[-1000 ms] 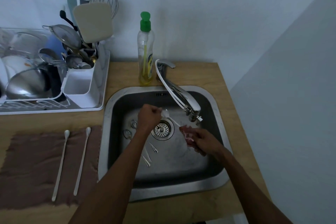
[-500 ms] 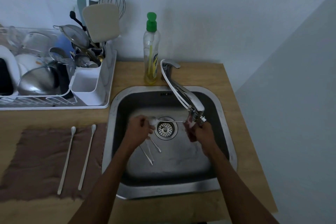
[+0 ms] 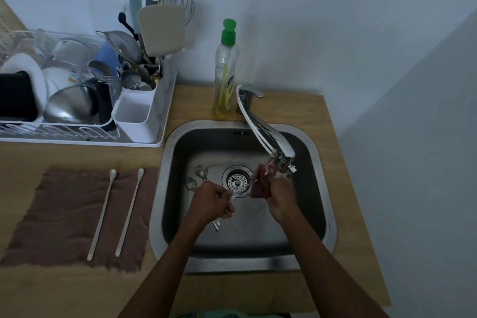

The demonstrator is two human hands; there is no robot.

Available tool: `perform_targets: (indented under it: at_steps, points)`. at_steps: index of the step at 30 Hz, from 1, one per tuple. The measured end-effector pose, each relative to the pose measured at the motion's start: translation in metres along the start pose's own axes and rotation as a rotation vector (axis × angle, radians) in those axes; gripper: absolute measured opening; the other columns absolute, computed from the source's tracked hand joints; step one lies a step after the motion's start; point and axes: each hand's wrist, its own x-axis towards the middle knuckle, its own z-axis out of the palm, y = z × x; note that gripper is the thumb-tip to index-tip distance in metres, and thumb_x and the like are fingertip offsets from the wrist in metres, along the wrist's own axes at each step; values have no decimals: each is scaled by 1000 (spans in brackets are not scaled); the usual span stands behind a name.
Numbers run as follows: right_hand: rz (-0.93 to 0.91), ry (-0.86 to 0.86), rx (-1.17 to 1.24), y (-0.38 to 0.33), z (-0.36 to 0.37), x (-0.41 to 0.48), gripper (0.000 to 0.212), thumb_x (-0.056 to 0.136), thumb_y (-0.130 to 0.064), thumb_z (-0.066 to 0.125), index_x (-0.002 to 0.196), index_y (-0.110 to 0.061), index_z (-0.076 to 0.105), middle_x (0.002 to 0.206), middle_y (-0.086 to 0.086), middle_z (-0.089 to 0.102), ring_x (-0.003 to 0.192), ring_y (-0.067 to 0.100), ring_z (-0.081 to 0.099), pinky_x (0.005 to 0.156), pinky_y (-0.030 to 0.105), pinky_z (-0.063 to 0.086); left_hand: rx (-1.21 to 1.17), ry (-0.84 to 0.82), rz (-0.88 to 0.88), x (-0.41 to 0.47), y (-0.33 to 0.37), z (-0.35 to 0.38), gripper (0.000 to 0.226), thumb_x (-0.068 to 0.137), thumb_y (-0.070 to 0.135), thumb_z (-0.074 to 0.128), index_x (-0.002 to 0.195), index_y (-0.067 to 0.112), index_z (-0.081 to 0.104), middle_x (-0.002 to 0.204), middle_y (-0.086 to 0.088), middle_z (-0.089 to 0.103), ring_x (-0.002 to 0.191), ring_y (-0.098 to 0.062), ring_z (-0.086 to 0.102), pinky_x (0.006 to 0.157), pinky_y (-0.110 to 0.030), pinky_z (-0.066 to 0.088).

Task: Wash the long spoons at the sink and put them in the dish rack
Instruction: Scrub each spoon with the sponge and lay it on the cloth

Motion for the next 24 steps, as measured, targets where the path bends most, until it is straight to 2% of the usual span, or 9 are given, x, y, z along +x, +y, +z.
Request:
perform_targets:
  at_steps: [4, 8, 12, 15, 17, 19, 21, 24]
  points:
    - [-1, 74, 97, -7, -16, 5, 22, 97, -7, 55, 114, -8, 68, 90, 10, 73, 72, 18, 69, 68, 35, 57, 18, -27, 11, -5, 1, 10, 27, 96, 14, 58, 79, -2, 72, 67, -16, 72, 50, -17, 66, 46, -20, 50]
    - [-31, -63, -18, -1, -16, -4, 19, 100, -9, 50, 109, -11, 68, 87, 9, 73, 76, 19, 69, 67, 36, 57, 71, 9, 18, -3, -3, 14, 29, 94, 19, 60, 75, 3, 73, 64, -11, 72, 47, -14, 62, 46, -20, 48]
    - [-2, 67, 129, -10, -21, 4, 27, 98, -4, 53, 123, -5, 63, 90, 11, 74, 78, 20, 70, 67, 33, 58, 141, -7, 54, 0, -16, 14, 42, 92, 34, 61, 60, 11, 73, 61, -4, 71, 50, -13, 61, 55, -29, 51]
    - [0, -42, 18, -2, -15, -3, 20, 100, -8, 52, 113, -11, 67, 100, 12, 74, 83, 21, 72, 78, 41, 59, 206, 31, 43, -2, -22, 17, 45, 93, 36, 60, 56, 12, 71, 58, -2, 70, 54, -14, 65, 59, -28, 51]
    - [-3, -59, 12, -3, -16, -5, 20, 99, -7, 53, 112, -10, 68, 101, 13, 74, 83, 21, 71, 78, 41, 58, 216, 34, 34, -2, -22, 18, 46, 93, 38, 59, 55, 13, 71, 60, -2, 70, 61, -19, 68, 63, -27, 52]
    - [8, 19, 121, -8, -22, 3, 23, 97, -3, 54, 116, -8, 66, 99, 16, 74, 79, 20, 72, 69, 36, 60, 217, 38, 43, -4, -18, 20, 46, 93, 36, 59, 55, 12, 71, 58, 1, 70, 58, -10, 66, 64, -24, 50]
    - [16, 22, 159, -10, -22, 5, 24, 98, -4, 53, 117, -9, 66, 100, 15, 74, 78, 20, 72, 64, 34, 61, 230, 43, 68, -7, -13, 24, 47, 93, 31, 59, 51, 14, 69, 46, 8, 62, 45, 2, 56, 58, -19, 43]
    - [7, -65, 30, 0, -16, -2, 18, 98, -8, 57, 110, -10, 70, 101, 10, 76, 82, 20, 72, 71, 38, 61, 214, 68, 79, -6, -15, 26, 46, 94, 29, 59, 51, 15, 68, 44, 9, 60, 39, 5, 50, 57, -19, 41]
